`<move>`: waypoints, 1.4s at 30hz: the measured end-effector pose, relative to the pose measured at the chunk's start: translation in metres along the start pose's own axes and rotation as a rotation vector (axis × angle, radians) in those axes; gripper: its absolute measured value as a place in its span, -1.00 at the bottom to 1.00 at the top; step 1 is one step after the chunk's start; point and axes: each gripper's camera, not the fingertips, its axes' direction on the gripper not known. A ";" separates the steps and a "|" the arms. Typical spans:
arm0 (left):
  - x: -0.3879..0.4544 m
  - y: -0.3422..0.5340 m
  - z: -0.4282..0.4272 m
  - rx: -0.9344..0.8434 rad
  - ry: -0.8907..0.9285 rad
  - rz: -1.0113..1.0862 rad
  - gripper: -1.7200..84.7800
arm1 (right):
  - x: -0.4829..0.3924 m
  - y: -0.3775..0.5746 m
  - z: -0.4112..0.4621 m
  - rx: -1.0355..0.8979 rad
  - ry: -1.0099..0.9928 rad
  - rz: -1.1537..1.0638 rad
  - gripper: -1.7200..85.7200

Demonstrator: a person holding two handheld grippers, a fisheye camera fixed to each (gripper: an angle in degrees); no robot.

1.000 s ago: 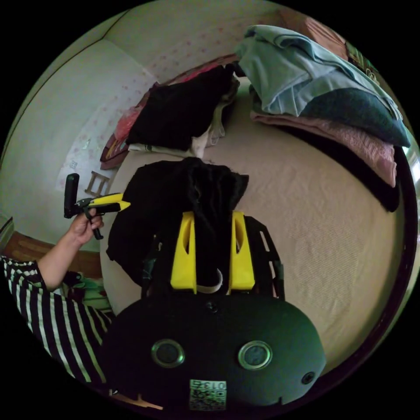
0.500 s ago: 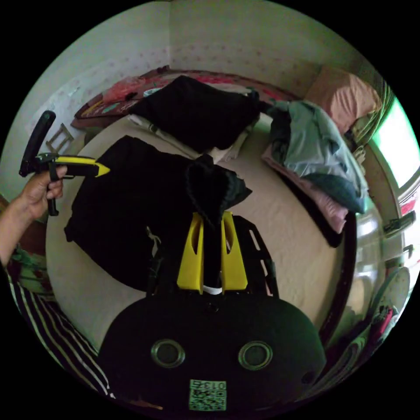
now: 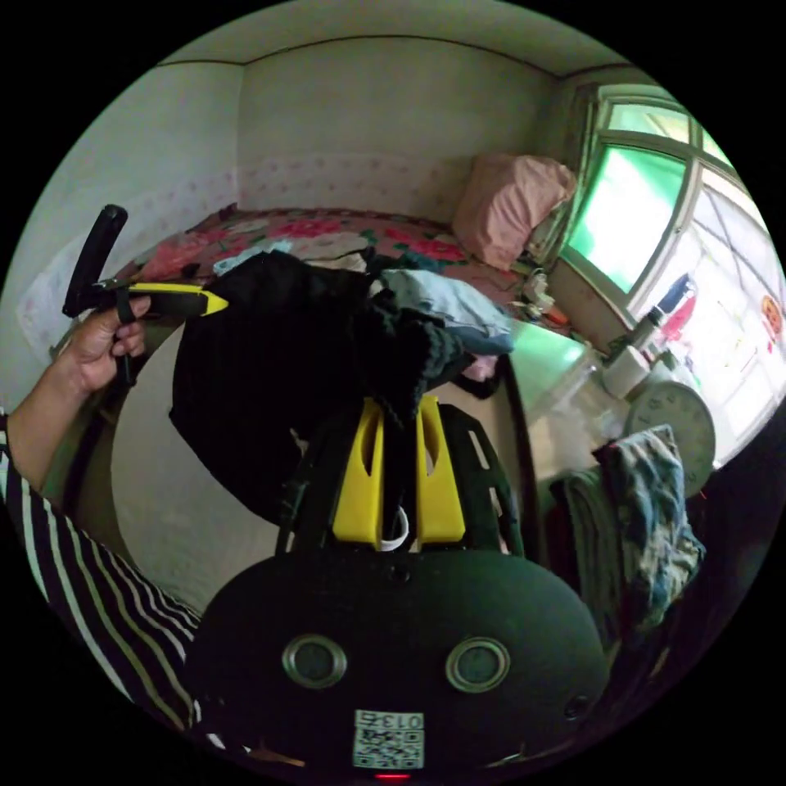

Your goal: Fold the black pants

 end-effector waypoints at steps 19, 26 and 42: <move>0.427 -0.282 0.254 -0.169 0.159 0.718 -0.93 | 0.362 0.246 -0.197 -0.076 0.395 0.576 -0.80; 0.482 -0.260 0.350 -0.261 0.028 0.819 -0.93 | 0.399 0.305 -0.161 -0.179 0.402 0.620 -0.81; 0.465 -0.258 0.273 0.127 -0.014 0.534 -0.96 | 0.381 0.285 -0.252 0.047 0.634 0.383 -0.80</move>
